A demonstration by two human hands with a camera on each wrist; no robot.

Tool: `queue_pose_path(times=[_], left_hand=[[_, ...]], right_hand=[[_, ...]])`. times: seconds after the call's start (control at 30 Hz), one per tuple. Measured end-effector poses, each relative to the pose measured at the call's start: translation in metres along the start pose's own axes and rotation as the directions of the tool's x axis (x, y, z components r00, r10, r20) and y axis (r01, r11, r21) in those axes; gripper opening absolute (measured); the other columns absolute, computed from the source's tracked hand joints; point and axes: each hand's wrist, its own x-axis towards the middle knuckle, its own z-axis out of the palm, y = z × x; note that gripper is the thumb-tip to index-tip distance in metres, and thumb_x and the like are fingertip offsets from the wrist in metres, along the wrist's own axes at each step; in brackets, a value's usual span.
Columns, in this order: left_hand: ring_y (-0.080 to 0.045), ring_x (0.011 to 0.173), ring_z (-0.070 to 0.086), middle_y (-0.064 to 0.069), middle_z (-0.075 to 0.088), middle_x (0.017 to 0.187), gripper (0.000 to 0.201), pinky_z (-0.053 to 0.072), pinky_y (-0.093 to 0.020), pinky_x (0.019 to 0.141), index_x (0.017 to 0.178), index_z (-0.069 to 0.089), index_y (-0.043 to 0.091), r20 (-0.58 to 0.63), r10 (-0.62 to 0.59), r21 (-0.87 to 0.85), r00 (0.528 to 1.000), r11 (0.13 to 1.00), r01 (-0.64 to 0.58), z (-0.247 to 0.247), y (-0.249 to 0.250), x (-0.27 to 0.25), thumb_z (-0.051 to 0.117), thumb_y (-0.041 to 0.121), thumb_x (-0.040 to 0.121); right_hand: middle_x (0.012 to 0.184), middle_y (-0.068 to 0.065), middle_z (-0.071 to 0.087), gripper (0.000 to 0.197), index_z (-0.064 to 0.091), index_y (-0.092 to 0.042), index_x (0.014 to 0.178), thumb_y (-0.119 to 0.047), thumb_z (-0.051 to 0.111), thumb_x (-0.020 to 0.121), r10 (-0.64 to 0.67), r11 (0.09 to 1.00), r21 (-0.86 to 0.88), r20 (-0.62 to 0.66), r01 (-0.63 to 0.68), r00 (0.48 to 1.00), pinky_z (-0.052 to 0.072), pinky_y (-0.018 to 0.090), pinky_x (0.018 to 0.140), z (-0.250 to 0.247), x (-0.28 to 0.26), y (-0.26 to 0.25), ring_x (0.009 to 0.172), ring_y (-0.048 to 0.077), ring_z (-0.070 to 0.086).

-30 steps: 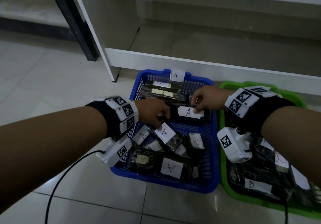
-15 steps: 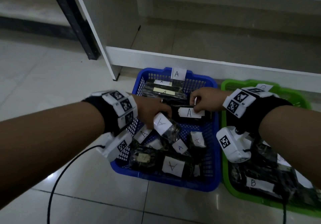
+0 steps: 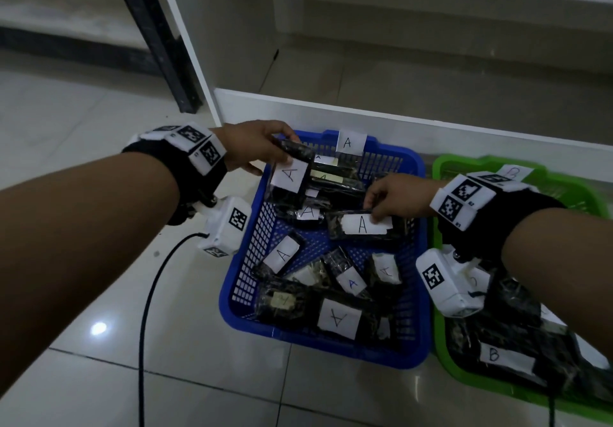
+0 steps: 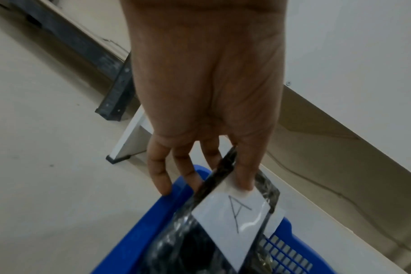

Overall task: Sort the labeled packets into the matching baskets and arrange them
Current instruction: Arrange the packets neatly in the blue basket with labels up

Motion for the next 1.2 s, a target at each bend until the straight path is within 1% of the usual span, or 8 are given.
queue_pose_path(times=[0.1, 0.3, 0.5, 0.6, 0.73, 0.93, 1.07, 1.2], left_hand=[[-0.018, 0.101, 0.059, -0.005, 0.059, 0.119, 0.04, 0.053, -0.036, 0.082, 0.12, 0.057, 0.025, -0.05, 0.106, -0.079, 0.993, 0.991, -0.109, 0.008, 0.014, 0.001, 0.057, 0.0, 0.088], [-0.029, 0.105, 0.059, -0.018, 0.057, 0.125, 0.077, 0.048, -0.033, 0.085, 0.151, 0.003, 0.03, -0.073, 0.395, 0.484, 0.916, 0.817, -0.314, 0.045, 0.049, 0.023, 0.047, 0.004, 0.094], [-0.026, 0.105, 0.056, -0.01, 0.047, 0.128, 0.043, 0.048, -0.037, 0.087, 0.122, 0.042, 0.011, -0.094, 0.516, 0.623, 0.851, 0.697, -0.354, 0.071, 0.042, 0.034, 0.064, 0.011, 0.085], [-0.026, 0.125, 0.041, -0.006, 0.038, 0.139, 0.035, 0.037, -0.044, 0.104, 0.12, 0.059, 0.018, 0.047, 0.431, 0.833, 0.901, 0.481, -0.274, 0.072, 0.024, 0.034, 0.063, 0.02, 0.086], [-0.02, 0.135, 0.032, 0.001, 0.036, 0.146, 0.049, 0.03, -0.049, 0.109, 0.137, 0.046, 0.029, 0.14, 0.302, 0.842, 0.943, 0.465, -0.274, 0.059, 0.009, 0.022, 0.058, 0.027, 0.089], [-0.018, 0.087, 0.057, -0.005, 0.059, 0.102, 0.021, 0.046, -0.028, 0.074, 0.098, 0.056, 0.012, 0.195, 0.215, 0.803, 0.957, 0.524, -0.282, 0.062, -0.008, -0.022, 0.054, 0.032, 0.092], [-0.028, 0.11, 0.054, -0.011, 0.059, 0.119, 0.057, 0.047, -0.041, 0.094, 0.127, 0.046, 0.009, 0.281, -0.105, 0.915, 0.954, 0.329, -0.233, 0.095, -0.038, -0.039, 0.058, 0.048, 0.087], [-0.034, 0.114, 0.048, -0.017, 0.057, 0.12, 0.07, 0.036, -0.041, 0.097, 0.14, 0.021, 0.005, 0.235, -0.067, 0.944, 0.97, 0.253, -0.211, 0.109, -0.038, -0.048, 0.06, 0.033, 0.088]], right_hand=[[0.091, -0.001, 0.063, 0.02, 0.069, -0.011, 0.101, -0.014, 0.068, 0.082, -0.012, 1.0, 0.024, 0.006, 0.012, 1.0, 0.042, 0.018, 0.064, 0.0, 0.0, -0.001, 0.079, 0.009, 0.053], [0.102, 0.001, 0.068, 0.025, 0.07, -0.015, 0.109, -0.019, 0.068, 0.085, -0.009, 0.998, 0.054, 0.038, 0.007, 0.999, 0.049, 0.017, 0.065, 0.004, -0.003, 0.0, 0.079, 0.009, 0.057], [0.101, 0.009, 0.065, 0.029, 0.063, -0.013, 0.116, -0.016, 0.064, 0.088, 0.039, 0.992, 0.121, 0.028, -0.042, 0.999, 0.056, 0.034, 0.061, 0.01, -0.007, 0.001, 0.074, 0.018, 0.06], [0.1, 0.008, 0.058, 0.032, 0.055, -0.011, 0.117, -0.008, 0.063, 0.086, 0.068, 0.976, 0.205, 0.042, -0.075, 0.997, 0.052, 0.025, 0.05, 0.019, -0.005, -0.003, 0.062, 0.013, 0.055], [0.098, 0.006, 0.057, 0.022, 0.057, -0.008, 0.108, -0.005, 0.062, 0.087, 0.075, 0.976, 0.207, 0.006, -0.074, 0.997, 0.049, 0.021, 0.047, 0.028, 0.0, -0.009, 0.053, 0.01, 0.053], [0.098, 0.001, 0.052, 0.012, 0.055, -0.016, 0.093, -0.007, 0.06, 0.087, 0.08, 0.992, 0.098, -0.071, -0.073, 0.994, 0.04, 0.012, 0.044, 0.035, 0.004, -0.017, 0.056, 0.005, 0.044], [0.099, 0.005, 0.057, 0.009, 0.059, -0.013, 0.093, -0.006, 0.061, 0.086, 0.116, 0.989, 0.099, -0.071, -0.108, 0.991, 0.047, 0.02, 0.052, 0.037, 0.005, -0.021, 0.054, 0.01, 0.051], [0.108, 0.014, 0.066, 0.016, 0.064, -0.001, 0.1, -0.007, 0.06, 0.087, 0.169, 0.984, 0.063, -0.017, -0.167, 0.985, 0.05, 0.026, 0.058, 0.035, 0.004, -0.023, 0.059, 0.02, 0.06]])
